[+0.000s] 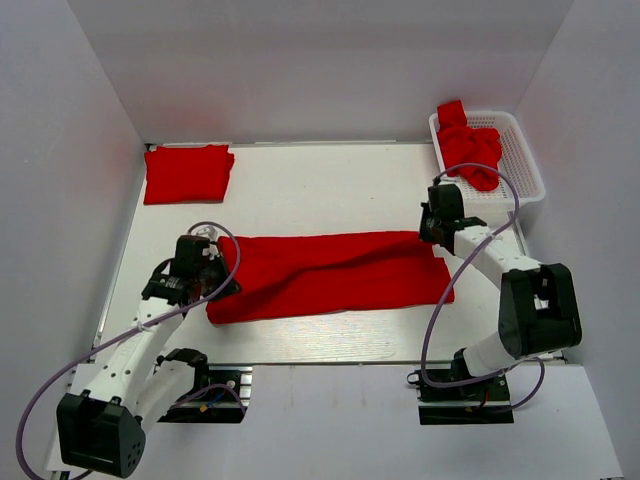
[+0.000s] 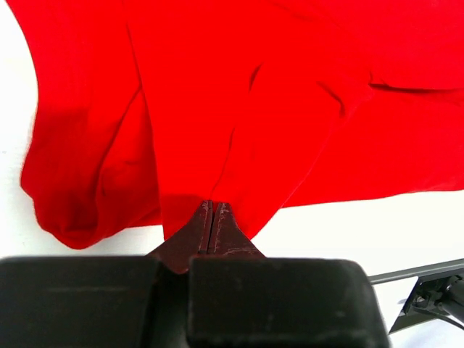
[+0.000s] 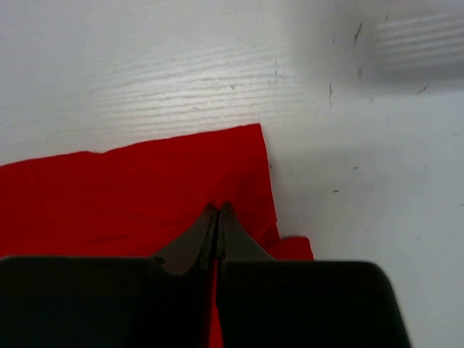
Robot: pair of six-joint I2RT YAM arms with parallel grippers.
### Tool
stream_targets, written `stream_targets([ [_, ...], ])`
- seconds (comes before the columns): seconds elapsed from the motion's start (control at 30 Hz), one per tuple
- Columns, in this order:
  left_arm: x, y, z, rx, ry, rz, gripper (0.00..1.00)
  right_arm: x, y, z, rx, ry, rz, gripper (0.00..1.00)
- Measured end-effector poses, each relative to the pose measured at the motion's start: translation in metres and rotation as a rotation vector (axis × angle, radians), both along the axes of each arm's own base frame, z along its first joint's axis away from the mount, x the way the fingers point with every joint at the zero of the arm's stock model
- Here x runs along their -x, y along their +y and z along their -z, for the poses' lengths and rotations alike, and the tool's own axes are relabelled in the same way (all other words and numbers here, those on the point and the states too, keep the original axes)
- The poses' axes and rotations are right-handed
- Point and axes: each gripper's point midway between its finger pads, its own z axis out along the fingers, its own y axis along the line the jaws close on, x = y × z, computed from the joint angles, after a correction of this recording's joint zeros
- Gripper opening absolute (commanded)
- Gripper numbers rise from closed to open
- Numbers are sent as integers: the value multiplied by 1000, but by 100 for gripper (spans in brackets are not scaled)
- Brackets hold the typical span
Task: Fold and stack the t-shirts
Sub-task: Fold the other side of the tshirt into a rectangle, then rotate the tshirt 90 degrees
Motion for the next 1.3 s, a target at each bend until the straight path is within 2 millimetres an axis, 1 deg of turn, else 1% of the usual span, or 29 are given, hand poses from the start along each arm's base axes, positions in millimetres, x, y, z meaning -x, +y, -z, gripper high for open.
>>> stream_targets([
  [0.13, 9, -2, 14, 20, 44, -13, 0, 18, -4, 17, -1, 45, 15, 1],
  [0.2, 16, -3, 24, 33, 80, -15, 1, 22, -5, 22, -3, 56, 23, 6],
  [0.23, 19, -4, 29, 37, 102, -18, 10, 23, -5, 23, -4, 60, 27, 18],
  [0.27, 21, -4, 32, 37, 121, -20, 24, 25, -5, 25, -9, 65, 33, 24],
  [0.3, 22, -4, 34, 35, 137, -24, 56, 27, -6, 27, -10, 68, 40, 44],
  [0.33, 23, -3, 36, 30, 153, -27, 68, 29, -7, 28, -9, 72, 46, 52],
  [0.37, 25, -2, 36, 25, 168, -32, 82, 32, -8, 30, -7, 79, 55, 75],
  [0.4, 26, -1, 36, 17, 180, -35, 93, 35, -10, 31, -9, 86, 70, 90],
  [0.43, 28, 0, 34, 9, 192, -43, 100, 39, -13, 31, 2, 95, 78, 90],
  [0.5, 24, 3, 23, 0, 186, -63, 100, 44, -17, 25, 14, 92, 93, 90],
  [0.6, 11, 3, 1, -3, 130, -71, 100, 48, -23, 7, 26, 51, 114, 90],
  [0.67, 2, 3, -9, -5, 98, -72, 100, 48, -24, -6, 21, 19, 116, 90],
  [0.73, -7, 2, -13, -11, 81, -70, 100, 46, -22, -16, 13, -1, 107, 90],
  [0.8, -19, 2, -11, -25, 84, -65, 100, 43, -17, -21, -3, -6, 74, 90],
  [0.87, -32, -1, -5, -35, 95, -59, 100, 42, -8, -22, -28, 1, 28, 90],
  [0.97, -48, -4, 13, -50, 132, -43, 100, 40, 10, -17, -76, 30, -73, 90],
  [1.07, -58, -9, 35, -56, 180, -20, 100, 41, 38, -4, -170, 83, -181, 90],
  [1.13, -62, -12, 49, -52, 212, -7, 100, 46, 49, 11, -214, 139, -216, 90],
  [1.2, -67, -16, 59, -45, 229, 5, 100, 52, 56, 24, -247, 184, -234, 90],
  [1.3, -73, -19, 73, -42, 260, 11, 100, 61, 53, 43, -253, 246, -199, 90],
])
